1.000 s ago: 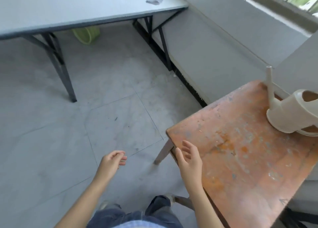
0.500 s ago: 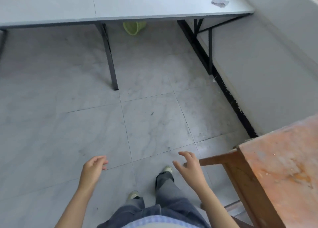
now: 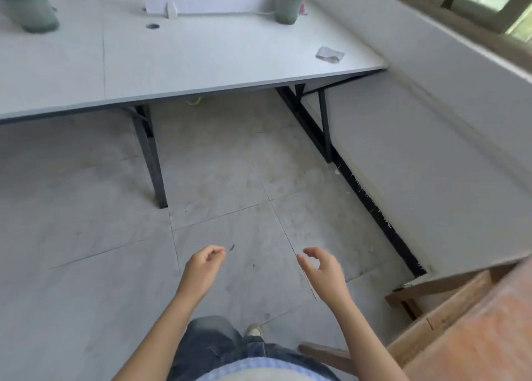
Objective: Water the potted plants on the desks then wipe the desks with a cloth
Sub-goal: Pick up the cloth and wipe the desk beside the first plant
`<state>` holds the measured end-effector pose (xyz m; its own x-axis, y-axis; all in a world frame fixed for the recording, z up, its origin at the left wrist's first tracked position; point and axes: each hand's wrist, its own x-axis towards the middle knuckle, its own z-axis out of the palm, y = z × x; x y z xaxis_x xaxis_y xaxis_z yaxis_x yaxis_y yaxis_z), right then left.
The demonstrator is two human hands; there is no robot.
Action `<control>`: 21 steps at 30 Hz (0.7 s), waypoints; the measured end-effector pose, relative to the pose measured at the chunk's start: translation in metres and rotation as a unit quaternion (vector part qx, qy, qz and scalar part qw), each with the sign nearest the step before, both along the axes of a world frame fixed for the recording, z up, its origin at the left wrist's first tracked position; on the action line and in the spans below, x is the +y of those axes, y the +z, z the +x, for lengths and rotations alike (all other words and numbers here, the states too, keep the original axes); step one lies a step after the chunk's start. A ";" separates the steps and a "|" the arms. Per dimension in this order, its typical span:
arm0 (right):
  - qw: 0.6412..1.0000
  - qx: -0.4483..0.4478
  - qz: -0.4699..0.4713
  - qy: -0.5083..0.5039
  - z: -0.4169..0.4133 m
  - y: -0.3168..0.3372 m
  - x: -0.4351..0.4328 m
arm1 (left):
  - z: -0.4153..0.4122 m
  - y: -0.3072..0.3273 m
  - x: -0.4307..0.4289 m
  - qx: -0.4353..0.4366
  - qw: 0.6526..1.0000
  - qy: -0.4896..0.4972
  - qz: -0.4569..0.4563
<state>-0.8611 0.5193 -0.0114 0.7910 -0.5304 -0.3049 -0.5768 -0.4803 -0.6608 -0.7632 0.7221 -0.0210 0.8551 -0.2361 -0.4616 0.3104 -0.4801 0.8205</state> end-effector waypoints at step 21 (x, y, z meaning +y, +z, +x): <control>0.989 0.011 0.010 -0.148 0.276 0.000 -0.139 | 0.350 0.025 -0.179 0.028 0.992 0.005 -0.120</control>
